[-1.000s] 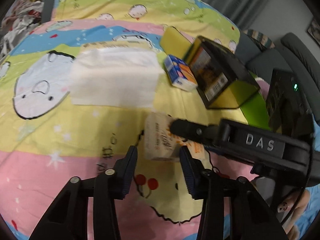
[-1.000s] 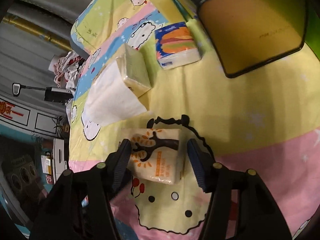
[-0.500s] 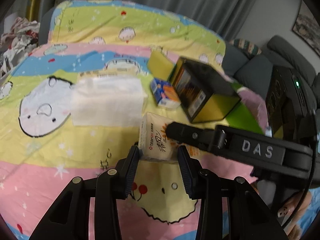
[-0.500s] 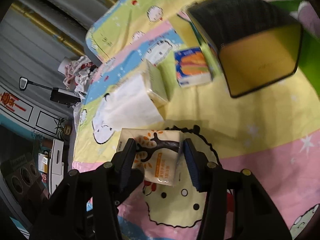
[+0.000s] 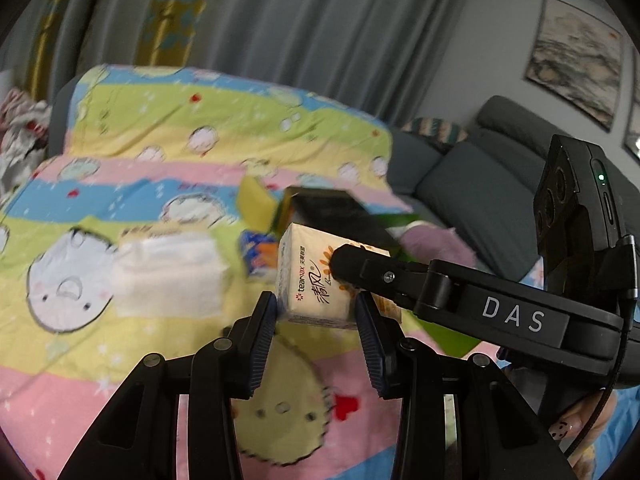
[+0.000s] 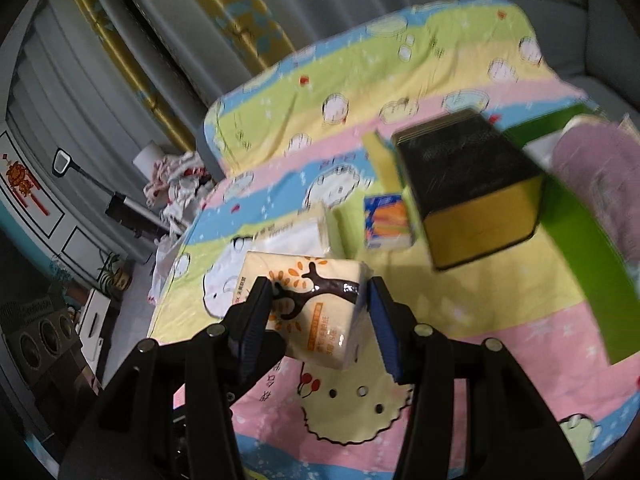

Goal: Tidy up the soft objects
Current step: 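Carry the tissue pack with the right gripper over the green-rimmed box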

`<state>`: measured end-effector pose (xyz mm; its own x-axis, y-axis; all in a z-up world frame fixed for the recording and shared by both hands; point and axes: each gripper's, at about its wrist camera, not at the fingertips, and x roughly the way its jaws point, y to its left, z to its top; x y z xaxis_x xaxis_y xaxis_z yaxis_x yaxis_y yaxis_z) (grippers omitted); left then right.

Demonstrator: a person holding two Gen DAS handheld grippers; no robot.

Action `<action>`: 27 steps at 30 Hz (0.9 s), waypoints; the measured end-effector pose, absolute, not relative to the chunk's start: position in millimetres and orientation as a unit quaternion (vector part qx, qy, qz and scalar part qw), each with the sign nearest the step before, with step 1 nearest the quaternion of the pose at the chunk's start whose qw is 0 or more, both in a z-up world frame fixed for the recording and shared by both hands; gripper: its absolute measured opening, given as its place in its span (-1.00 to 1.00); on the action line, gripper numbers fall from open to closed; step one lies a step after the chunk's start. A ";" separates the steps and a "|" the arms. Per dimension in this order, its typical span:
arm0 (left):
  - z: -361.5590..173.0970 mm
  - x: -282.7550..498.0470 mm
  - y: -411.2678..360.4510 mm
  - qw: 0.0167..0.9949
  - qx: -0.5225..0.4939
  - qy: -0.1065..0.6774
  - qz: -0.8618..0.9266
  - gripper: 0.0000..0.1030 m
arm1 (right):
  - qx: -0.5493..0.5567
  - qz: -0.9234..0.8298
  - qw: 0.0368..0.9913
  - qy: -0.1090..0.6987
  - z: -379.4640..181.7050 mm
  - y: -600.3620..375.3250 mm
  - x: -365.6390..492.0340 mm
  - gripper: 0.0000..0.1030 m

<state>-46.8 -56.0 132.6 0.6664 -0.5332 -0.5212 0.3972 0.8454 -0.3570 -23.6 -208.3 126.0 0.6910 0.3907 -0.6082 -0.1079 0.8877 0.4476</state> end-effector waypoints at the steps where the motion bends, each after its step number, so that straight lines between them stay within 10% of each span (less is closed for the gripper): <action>1: 135.5 -46.9 -61.3 0.906 -0.108 0.315 -0.262 -0.21 | 0.186 0.133 0.904 0.362 130.3 -212.0 -26.4 -0.03; 27: 133.8 -27.7 -287.6 0.844 -0.024 0.331 -0.422 -0.21 | 0.321 -0.063 0.902 0.283 117.6 -427.9 -79.9 0.00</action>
